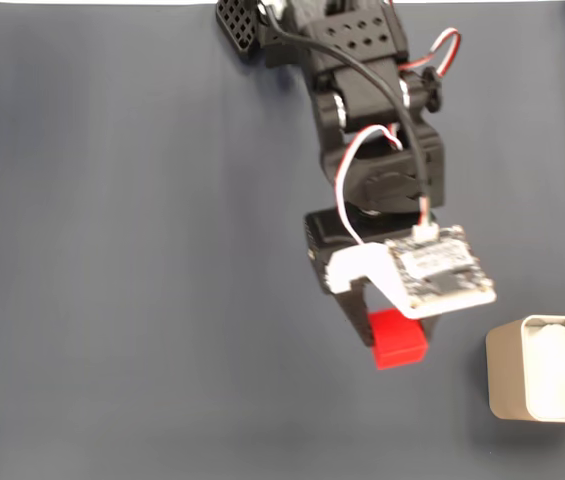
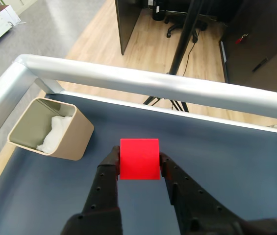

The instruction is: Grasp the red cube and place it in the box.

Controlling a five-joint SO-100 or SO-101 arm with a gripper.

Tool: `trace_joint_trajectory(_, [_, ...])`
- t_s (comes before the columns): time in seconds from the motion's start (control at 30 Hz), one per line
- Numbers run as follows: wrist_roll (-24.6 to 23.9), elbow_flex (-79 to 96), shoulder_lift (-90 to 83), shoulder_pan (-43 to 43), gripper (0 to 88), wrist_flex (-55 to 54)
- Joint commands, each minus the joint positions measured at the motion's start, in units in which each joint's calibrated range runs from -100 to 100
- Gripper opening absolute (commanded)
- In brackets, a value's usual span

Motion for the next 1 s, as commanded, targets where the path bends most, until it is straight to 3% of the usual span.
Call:
trace_joint_trajectory(0.0, [0.5,-5.9,1.4,-1.5,3.1,-0.2])
trace_joint_trajectory(0.97, [0.3,-25.5,19.0,-10.1,2.7,-0.2])
